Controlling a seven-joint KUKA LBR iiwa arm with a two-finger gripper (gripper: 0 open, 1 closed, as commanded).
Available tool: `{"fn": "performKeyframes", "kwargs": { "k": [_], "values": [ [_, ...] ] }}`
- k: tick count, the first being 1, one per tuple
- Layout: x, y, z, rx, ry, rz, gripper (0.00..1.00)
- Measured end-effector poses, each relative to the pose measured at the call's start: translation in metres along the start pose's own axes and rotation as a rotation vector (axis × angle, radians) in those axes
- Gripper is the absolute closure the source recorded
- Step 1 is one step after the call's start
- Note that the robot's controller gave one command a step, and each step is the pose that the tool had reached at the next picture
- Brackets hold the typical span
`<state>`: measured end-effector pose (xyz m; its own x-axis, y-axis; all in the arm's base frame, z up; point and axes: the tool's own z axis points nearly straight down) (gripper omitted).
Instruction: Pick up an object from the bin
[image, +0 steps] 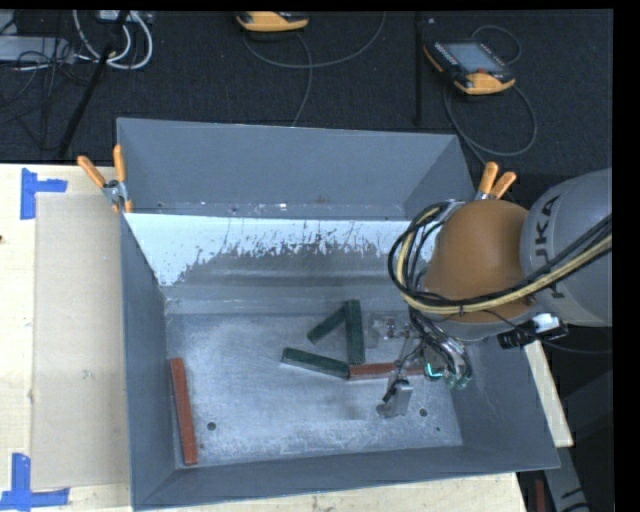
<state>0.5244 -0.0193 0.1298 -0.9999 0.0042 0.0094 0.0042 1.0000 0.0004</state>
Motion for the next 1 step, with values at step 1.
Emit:
{"fn": "performKeyframes", "kwargs": {
  "k": [1],
  "values": [
    [-0.0993, -0.0046, 0.0545, 0.0, -0.021, -0.076, 0.0]
  ]
}}
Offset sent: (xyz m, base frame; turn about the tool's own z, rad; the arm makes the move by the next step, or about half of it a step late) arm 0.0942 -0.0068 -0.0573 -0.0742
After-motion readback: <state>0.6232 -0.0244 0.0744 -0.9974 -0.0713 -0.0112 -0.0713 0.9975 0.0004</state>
